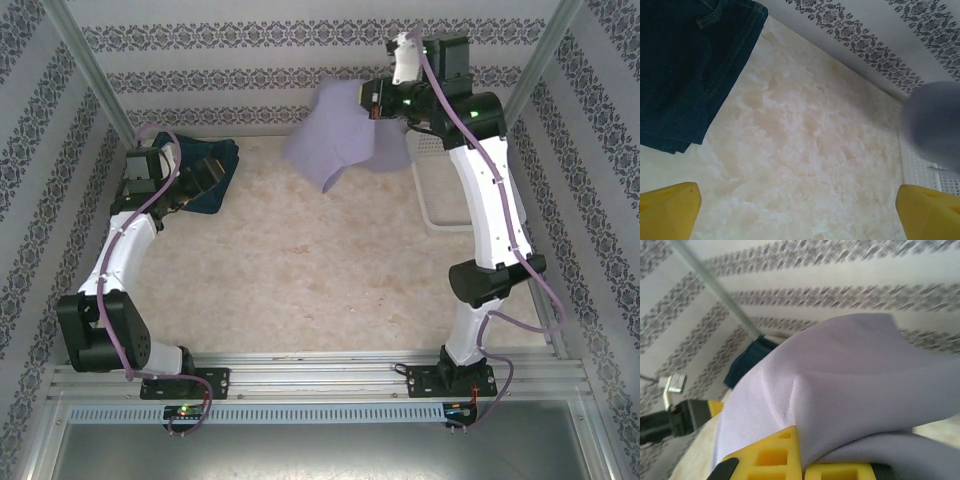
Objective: Fold and stack the skirts
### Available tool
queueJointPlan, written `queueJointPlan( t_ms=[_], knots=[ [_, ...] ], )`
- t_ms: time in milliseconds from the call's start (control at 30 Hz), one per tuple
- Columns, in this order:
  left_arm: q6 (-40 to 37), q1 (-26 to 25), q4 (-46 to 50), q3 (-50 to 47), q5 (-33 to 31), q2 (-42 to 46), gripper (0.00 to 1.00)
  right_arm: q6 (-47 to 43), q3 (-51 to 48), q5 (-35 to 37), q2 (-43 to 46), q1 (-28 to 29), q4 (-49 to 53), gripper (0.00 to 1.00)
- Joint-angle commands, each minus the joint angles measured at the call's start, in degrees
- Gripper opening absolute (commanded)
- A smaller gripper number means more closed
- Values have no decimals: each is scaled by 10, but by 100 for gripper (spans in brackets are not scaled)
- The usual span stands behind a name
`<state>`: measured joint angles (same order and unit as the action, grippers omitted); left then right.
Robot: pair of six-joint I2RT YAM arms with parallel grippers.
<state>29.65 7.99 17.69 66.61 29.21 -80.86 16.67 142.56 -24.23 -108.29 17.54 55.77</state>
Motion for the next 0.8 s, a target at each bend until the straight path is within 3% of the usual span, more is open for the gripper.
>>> queueJointPlan(
  t_ms=[0,133,167,233,267,433,533,667,767],
  knots=[
    [-22,5,36,10,-20,16,100,-24,-89,-64,-3,5,-30,0],
    [-27,3,68,5,-57,17,100,-99,-293,3,25,-5,-87,2],
    [-31,1,81,5,-68,16,100,-109,-327,31,27,-13,-101,19],
    [-44,-14,116,10,-116,13,100,-90,-380,116,30,-33,-125,64],
    [-47,-22,129,11,-136,12,100,-78,-395,139,34,-42,-130,96],
    [-27,-75,151,-4,-211,6,100,-17,-575,234,157,-38,-264,98],
    [-7,-108,139,-12,-224,-14,100,16,-667,295,227,-21,-299,98],
    [15,-130,122,1,-191,-67,100,61,-755,276,285,-16,-304,98],
    [15,-142,126,35,-169,-116,100,118,-831,205,321,-11,-353,98]
  ],
)
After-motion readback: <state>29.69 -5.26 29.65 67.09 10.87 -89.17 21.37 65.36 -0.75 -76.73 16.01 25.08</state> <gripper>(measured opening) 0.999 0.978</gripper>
